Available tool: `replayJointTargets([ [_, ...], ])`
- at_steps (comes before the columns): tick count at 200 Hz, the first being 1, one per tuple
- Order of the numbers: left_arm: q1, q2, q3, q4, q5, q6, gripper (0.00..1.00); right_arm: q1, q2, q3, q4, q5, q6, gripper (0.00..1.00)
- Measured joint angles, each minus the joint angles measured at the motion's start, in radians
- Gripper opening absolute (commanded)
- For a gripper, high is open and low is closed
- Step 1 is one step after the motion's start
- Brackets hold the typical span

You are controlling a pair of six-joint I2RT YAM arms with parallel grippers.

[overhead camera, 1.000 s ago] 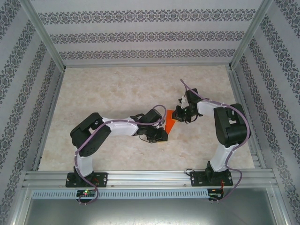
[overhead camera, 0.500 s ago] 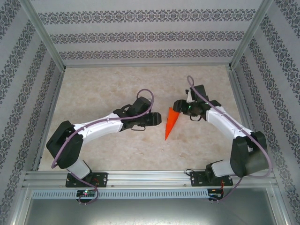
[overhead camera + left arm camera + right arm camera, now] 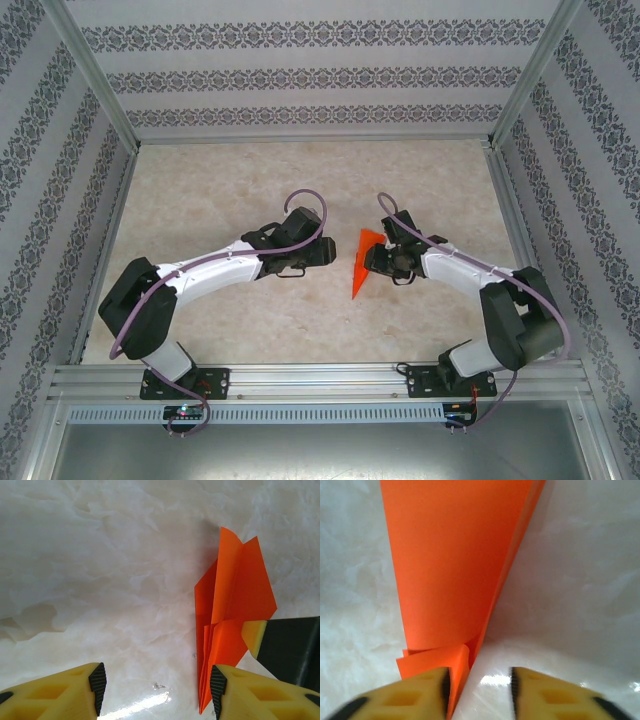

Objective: Fold a paper plane with a square sheet of paper (fold left side to right side)

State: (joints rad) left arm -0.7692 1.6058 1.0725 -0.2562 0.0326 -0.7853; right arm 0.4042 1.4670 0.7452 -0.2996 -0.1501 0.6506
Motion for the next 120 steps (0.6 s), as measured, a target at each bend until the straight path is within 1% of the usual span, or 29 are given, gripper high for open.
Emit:
replayJointTargets([
  [9,0.000,-0.001,0.000,-0.002,-0.005,0.000,0.60,0.000,0.000,0.000,0.004,-0.005,0.012,0.07],
  [17,0.000,-0.003,0.000,-0.005,-0.011,0.000,0.60,0.004,-0.001,0.000,0.007,-0.010,0.010,0.00],
  [57,0.000,-0.030,-0.001,-0.042,-0.068,0.000,0.61,0.044,-0.067,0.023,0.004,-0.069,-0.009,0.00],
  [93,0.000,-0.111,-0.021,-0.076,-0.159,-0.006,0.64,0.079,-0.164,0.060,0.050,-0.209,-0.024,0.00],
  [120,0.000,-0.174,-0.051,-0.094,-0.225,-0.016,0.67,0.082,-0.182,0.043,0.105,-0.286,-0.024,0.00],
])
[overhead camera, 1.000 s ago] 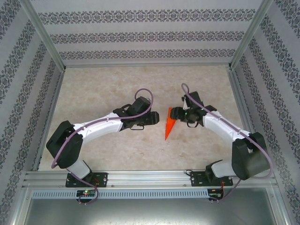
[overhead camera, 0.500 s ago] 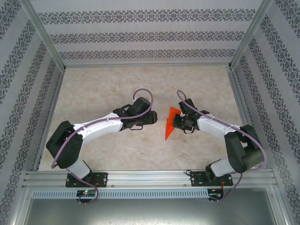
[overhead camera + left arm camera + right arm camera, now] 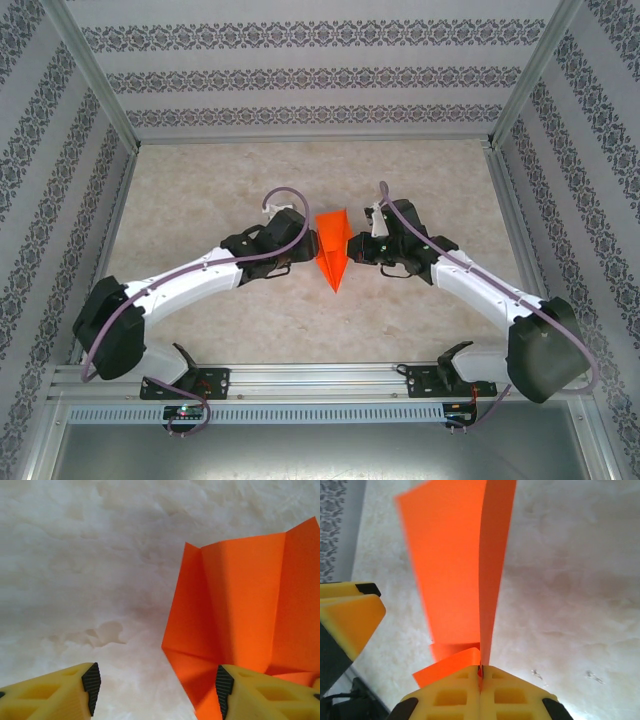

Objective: Fold a paper plane with a square sheet of paper (fold left side to right side)

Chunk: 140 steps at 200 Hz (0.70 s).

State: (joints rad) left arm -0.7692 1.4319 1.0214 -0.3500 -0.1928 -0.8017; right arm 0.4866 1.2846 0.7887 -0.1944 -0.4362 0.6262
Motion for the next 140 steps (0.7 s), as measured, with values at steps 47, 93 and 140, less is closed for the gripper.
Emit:
replayJointTargets([
  [47,0.000,-0.024,-0.008,-0.024,-0.053,-0.014,0.67,-0.059,0.158,-0.116,0.064,-0.047,-0.010,0.09],
  [93,0.000,-0.024,-0.008,-0.037,-0.056,-0.014,0.68,-0.145,0.125,-0.146,-0.036,0.034,-0.084,0.30],
  [140,0.000,-0.024,-0.008,-0.043,-0.074,-0.014,0.72,-0.126,0.002,-0.059,-0.253,0.209,-0.175,0.40],
])
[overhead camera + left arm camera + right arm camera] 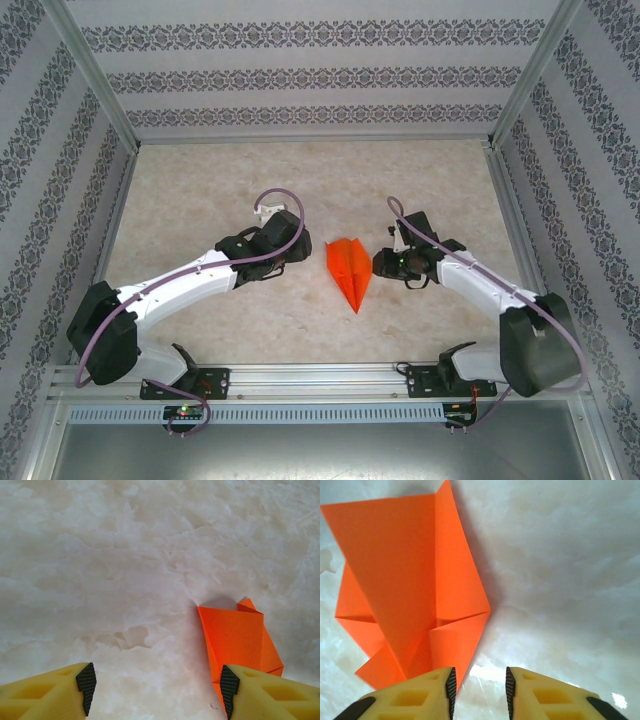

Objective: Fold a paper plane with a square sheet of paper (fold left side to right side)

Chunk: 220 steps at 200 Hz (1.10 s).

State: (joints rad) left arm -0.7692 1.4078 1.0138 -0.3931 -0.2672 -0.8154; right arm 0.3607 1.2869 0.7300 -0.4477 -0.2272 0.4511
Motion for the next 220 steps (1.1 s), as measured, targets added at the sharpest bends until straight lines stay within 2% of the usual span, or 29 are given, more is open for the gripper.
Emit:
replayJointTargets([
  [40,0.000,-0.008,-0.002,0.000,-0.009,0.001,0.84,0.146,-0.070,0.065,-0.073,0.015,-0.017,0.57],
  [67,0.000,-0.038,-0.023,0.002,-0.024,0.000,0.93,0.245,-0.014,0.079,-0.079,0.032,-0.003,0.70],
  [84,0.000,-0.062,-0.050,0.011,-0.031,0.001,0.98,0.300,0.050,0.087,-0.085,0.057,0.001,0.74],
  [127,0.000,-0.148,-0.133,0.059,-0.031,0.024,1.00,0.349,0.181,0.124,-0.087,0.105,-0.002,0.72],
  [155,0.000,-0.179,-0.138,0.066,-0.044,0.027,1.00,0.349,0.239,0.150,-0.084,0.130,-0.003,0.66],
  [180,0.000,-0.185,-0.138,0.066,-0.053,0.027,1.00,0.349,0.278,0.172,-0.084,0.144,-0.007,0.59],
  [220,0.000,-0.185,-0.138,0.066,-0.057,0.027,1.00,0.349,0.304,0.189,-0.086,0.177,-0.009,0.41],
])
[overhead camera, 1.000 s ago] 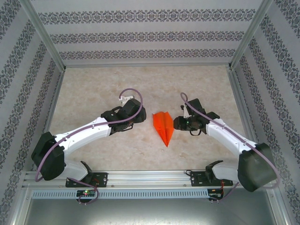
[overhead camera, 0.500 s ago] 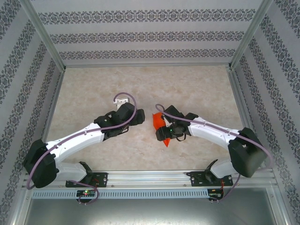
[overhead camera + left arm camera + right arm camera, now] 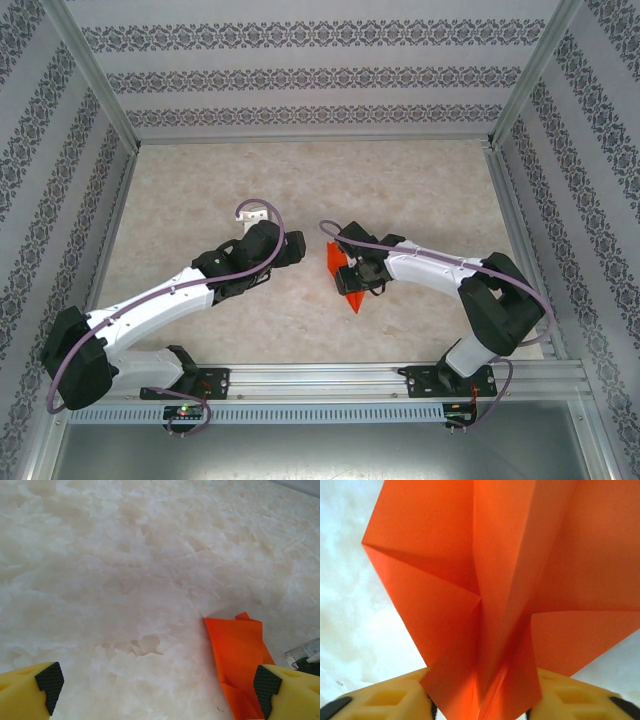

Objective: Fold a paper plane with a square sheet of paper (fold left side to right side)

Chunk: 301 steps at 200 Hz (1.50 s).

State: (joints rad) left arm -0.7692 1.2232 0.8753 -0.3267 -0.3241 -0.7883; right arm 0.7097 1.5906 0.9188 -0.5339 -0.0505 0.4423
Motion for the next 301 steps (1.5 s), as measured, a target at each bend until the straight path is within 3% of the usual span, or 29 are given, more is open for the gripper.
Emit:
replayJointTargets([
  [27,0.000,0.000,0.000,0.000,-0.003,0.000,1.00,0.000,0.003,0.003,-0.001,0.013,0.000,0.33],
  [93,0.000,0.000,0.000,0.000,-0.003,0.000,1.00,0.000,0.051,0.003,0.002,0.021,-0.001,0.26],
  [140,0.000,0.000,0.000,0.000,-0.003,0.000,1.00,-0.001,0.064,0.004,0.003,0.020,0.005,0.11],
  [178,0.000,0.000,0.000,0.000,-0.003,0.005,1.00,-0.042,0.061,0.031,-0.010,0.009,0.005,0.07],
  [230,0.000,-0.026,0.000,0.003,-0.002,0.071,1.00,-0.165,0.094,0.222,-0.069,0.002,-0.033,0.07],
  [301,0.000,-0.074,0.000,0.024,0.009,0.158,1.00,-0.309,0.400,0.593,-0.165,-0.024,-0.088,0.06],
])
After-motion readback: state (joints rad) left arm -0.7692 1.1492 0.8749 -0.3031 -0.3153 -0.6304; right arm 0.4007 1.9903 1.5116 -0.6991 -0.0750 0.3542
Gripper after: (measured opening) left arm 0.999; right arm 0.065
